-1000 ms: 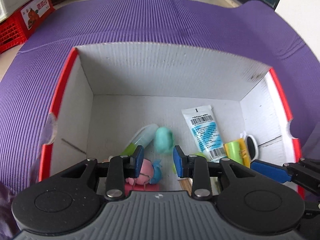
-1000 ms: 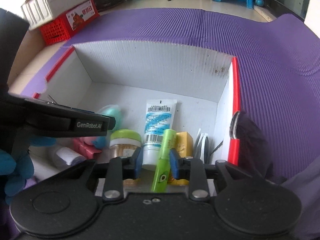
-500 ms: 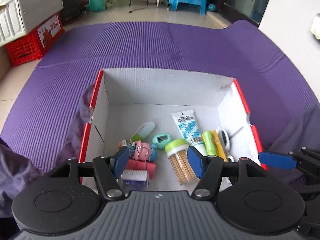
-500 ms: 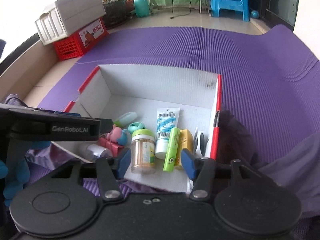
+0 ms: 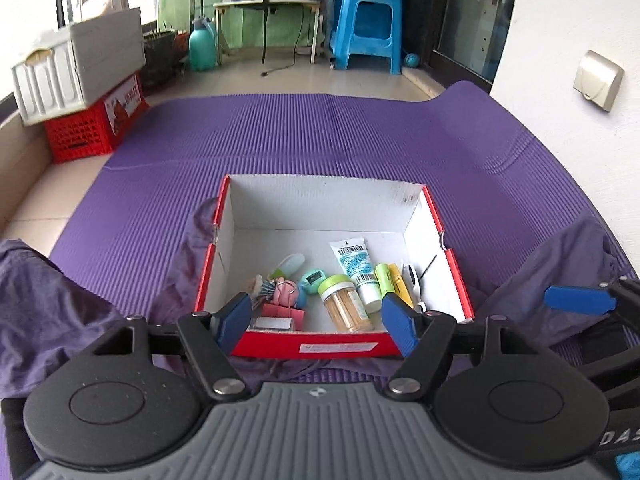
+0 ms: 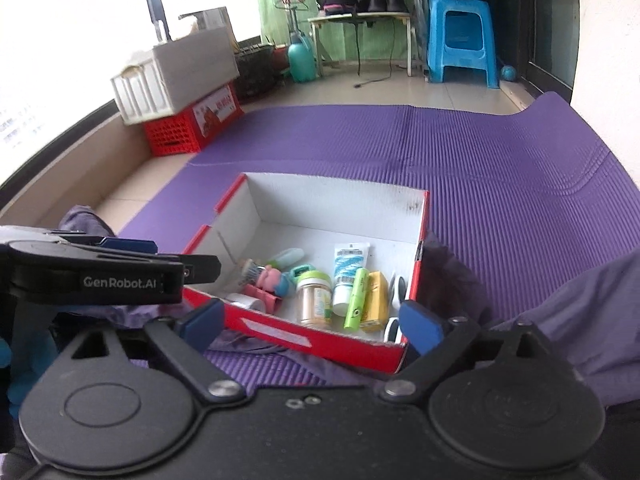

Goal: Organize rigid objects
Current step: 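Move both tools back toward the correction tape and keychain figure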

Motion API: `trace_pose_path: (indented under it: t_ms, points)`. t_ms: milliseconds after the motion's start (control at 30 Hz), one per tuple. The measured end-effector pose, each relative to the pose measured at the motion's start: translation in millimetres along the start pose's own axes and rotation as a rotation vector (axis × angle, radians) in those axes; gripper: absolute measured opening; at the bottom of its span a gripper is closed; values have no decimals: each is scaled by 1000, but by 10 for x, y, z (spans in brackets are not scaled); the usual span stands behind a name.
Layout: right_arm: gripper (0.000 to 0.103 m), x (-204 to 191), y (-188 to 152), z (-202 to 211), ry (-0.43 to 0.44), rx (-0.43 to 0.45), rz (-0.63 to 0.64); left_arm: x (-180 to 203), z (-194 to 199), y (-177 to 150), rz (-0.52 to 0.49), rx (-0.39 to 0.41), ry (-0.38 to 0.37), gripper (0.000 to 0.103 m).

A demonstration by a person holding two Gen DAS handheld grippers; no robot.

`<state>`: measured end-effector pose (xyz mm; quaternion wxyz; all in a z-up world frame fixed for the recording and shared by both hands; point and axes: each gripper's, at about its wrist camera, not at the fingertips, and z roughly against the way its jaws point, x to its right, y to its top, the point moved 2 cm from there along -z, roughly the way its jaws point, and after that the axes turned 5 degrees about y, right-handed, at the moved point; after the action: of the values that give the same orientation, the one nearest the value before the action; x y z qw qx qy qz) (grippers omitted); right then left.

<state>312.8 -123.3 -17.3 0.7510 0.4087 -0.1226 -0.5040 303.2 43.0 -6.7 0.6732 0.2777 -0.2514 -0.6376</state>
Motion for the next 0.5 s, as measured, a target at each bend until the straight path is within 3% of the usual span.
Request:
trace_pose_path:
  t_ms: [133, 300, 367, 500]
  points:
    - [99, -42, -51, 186, 20, 23, 23, 10, 173, -101, -18, 20, 22, 80]
    - [102, -38, -160, 354, 25, 41, 17, 14, 346, -253, -21, 32, 19, 84]
    - [103, -40, -211, 391, 9, 47, 23, 21, 392, -323, -26, 29, 17, 94]
    - [103, -18, -316, 414, -8, 42, 16, 28, 447, -488, -24, 16, 22, 99]
